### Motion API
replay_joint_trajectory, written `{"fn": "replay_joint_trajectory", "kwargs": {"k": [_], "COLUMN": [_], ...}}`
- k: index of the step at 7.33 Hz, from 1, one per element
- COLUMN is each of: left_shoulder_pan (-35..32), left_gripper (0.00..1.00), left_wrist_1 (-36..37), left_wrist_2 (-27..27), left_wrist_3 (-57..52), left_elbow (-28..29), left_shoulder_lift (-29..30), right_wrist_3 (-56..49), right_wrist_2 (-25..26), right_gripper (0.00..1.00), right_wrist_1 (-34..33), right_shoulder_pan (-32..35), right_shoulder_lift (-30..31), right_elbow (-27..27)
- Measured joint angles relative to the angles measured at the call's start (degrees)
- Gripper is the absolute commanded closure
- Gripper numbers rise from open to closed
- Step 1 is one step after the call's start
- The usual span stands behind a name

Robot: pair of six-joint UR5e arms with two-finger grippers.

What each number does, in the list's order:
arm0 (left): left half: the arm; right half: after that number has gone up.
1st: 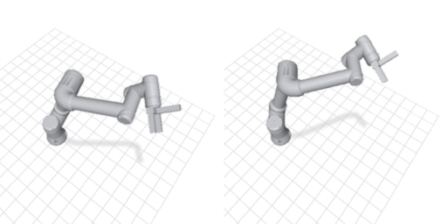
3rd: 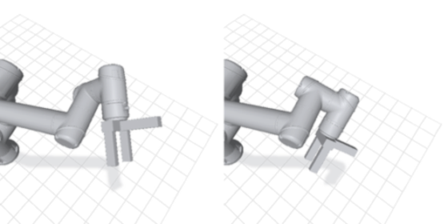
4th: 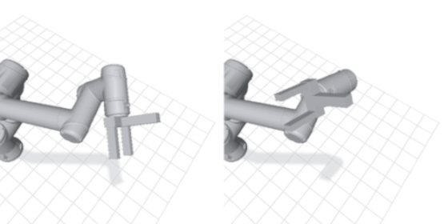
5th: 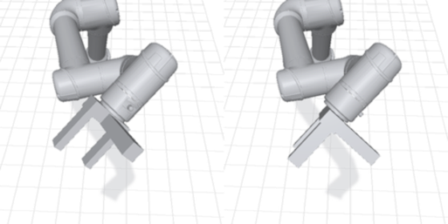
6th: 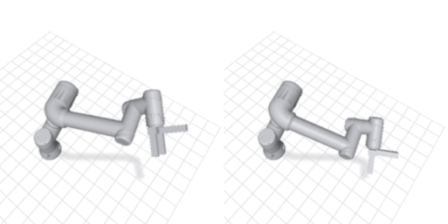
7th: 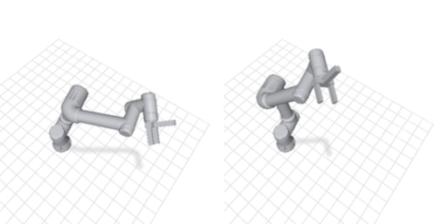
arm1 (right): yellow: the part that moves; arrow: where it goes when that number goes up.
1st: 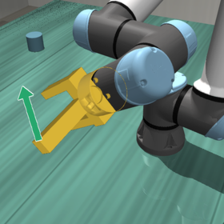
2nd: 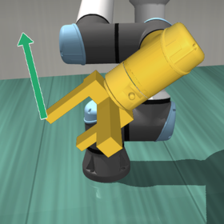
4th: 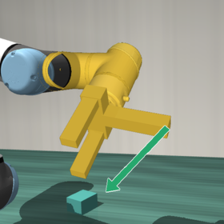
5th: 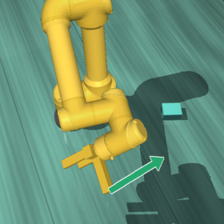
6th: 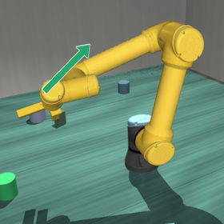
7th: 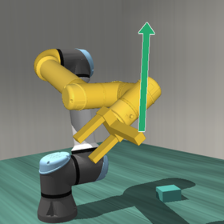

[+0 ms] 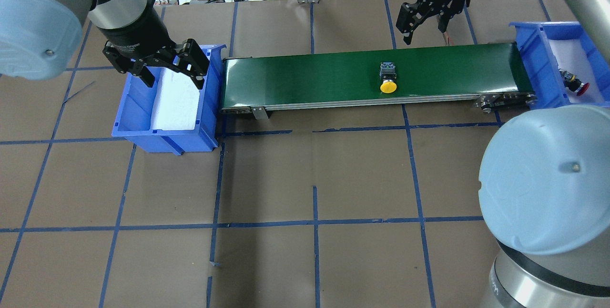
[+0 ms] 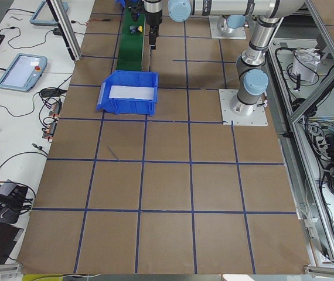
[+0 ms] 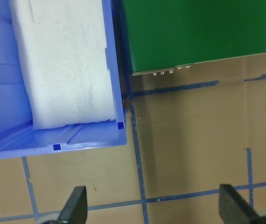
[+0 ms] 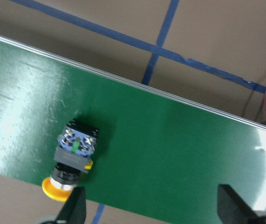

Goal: Transport two buttons from left to right
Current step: 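Move the right gripper to the yellow button on the belt and grasp it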

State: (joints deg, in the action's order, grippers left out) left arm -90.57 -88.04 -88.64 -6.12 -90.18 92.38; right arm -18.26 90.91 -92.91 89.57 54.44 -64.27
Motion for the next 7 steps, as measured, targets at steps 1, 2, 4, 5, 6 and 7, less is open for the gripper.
{"fn": "replay_joint_trajectory", "kwargs": {"k": [1, 2, 4, 5, 6, 7], "left_shoulder_pan": [0.02, 0.03, 0.04, 0.04, 0.04, 0.04], "left_gripper": [0.0, 0.0, 0.0, 0.0, 0.0, 0.0], "left_wrist_1": [-0.08, -0.23, -0.41, -0.4, -0.38, -0.38], "left_wrist_2": [0.03, 0.04, 0.05, 0.05, 0.05, 0.05], "left_wrist_3": [0.0, 0.03, 0.05, 0.06, 0.06, 0.06], "left_elbow": [0.0, -0.02, -0.06, -0.04, -0.03, -0.04], "left_shoulder_lift": [-0.06, -0.13, -0.15, -0.13, -0.11, -0.1], "right_wrist_3": [6.33, 11.83, 17.11, 18.32, 18.62, 18.64], "right_wrist_2": [-0.87, -1.19, -1.3, -1.32, -1.4, -1.54], "right_gripper": [0.0, 0.01, 0.02, 0.02, 0.02, 0.16], "right_wrist_1": [-1.09, -1.56, -2.32, -3.83, -5.81, -7.45], "right_shoulder_pan": [2.04, 3.76, 4.15, 3.06, 1.92, 1.28], "right_shoulder_lift": [-0.96, -1.51, -2.29, -2.55, -2.73, -2.87], "right_elbow": [-0.43, -0.75, -1.76, -3.36, -5.28, -6.76]}}
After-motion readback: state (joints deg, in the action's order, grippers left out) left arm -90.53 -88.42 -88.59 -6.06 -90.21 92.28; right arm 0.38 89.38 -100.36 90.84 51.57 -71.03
